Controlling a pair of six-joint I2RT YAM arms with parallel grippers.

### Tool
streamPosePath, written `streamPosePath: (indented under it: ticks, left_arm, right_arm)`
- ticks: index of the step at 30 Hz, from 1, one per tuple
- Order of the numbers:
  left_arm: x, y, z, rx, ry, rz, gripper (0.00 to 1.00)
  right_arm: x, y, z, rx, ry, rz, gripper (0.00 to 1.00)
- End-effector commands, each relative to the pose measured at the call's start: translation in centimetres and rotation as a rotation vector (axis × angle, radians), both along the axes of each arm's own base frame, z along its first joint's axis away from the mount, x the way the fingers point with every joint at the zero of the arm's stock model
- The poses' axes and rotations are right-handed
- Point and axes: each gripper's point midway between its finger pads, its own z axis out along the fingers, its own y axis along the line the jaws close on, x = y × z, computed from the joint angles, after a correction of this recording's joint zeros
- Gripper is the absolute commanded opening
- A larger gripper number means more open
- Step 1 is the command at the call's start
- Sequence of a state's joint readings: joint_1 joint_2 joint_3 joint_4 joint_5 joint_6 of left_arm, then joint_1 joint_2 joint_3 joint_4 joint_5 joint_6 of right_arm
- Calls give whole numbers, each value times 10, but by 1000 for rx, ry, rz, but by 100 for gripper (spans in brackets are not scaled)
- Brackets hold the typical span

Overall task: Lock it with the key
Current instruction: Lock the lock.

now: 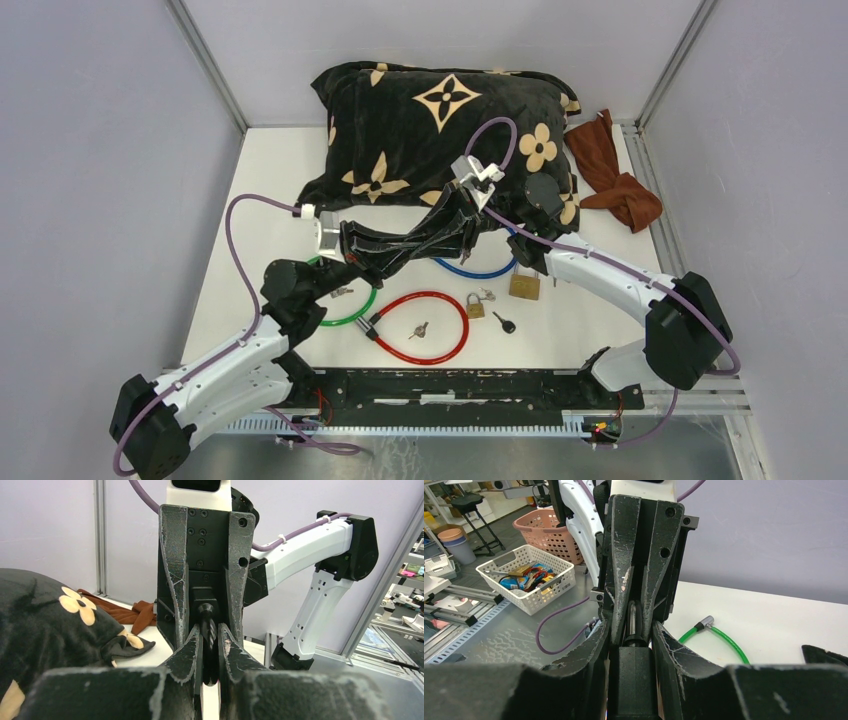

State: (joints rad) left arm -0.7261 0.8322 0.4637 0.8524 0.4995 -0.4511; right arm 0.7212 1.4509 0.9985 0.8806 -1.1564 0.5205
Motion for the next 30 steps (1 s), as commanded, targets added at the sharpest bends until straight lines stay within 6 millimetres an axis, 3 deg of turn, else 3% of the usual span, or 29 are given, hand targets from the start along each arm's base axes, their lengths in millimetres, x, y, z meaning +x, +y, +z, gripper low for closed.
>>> streamPosePath:
  ticks: [1, 6, 9, 14, 17, 21, 30]
  left_arm:
    - [-84, -49, -112, 363, 326, -480, 2]
    - [-84, -48, -109, 362, 298, -472, 2]
    - [-71, -38, -109, 378, 273, -399, 2]
    - [-39, -17, -129, 363, 345, -225, 2]
    - [-37, -13, -132, 308, 378, -196, 2]
    - [-30, -8, -143, 305, 433, -164, 2]
    - [-12, 3, -183, 318, 587, -52, 2]
  right_arm:
    - [15, 68, -22, 21, 26, -177, 0]
    - [15, 66, -26, 3, 15, -181, 0]
    - [18, 52, -38, -31, 24, -212, 0]
    - [26, 40, -80, -118, 92, -284, 0]
    - [21, 35, -96, -126, 133, -282, 0]
    - [17, 29, -131, -200, 162, -290, 0]
    - [17, 17, -186, -251, 285, -291, 0]
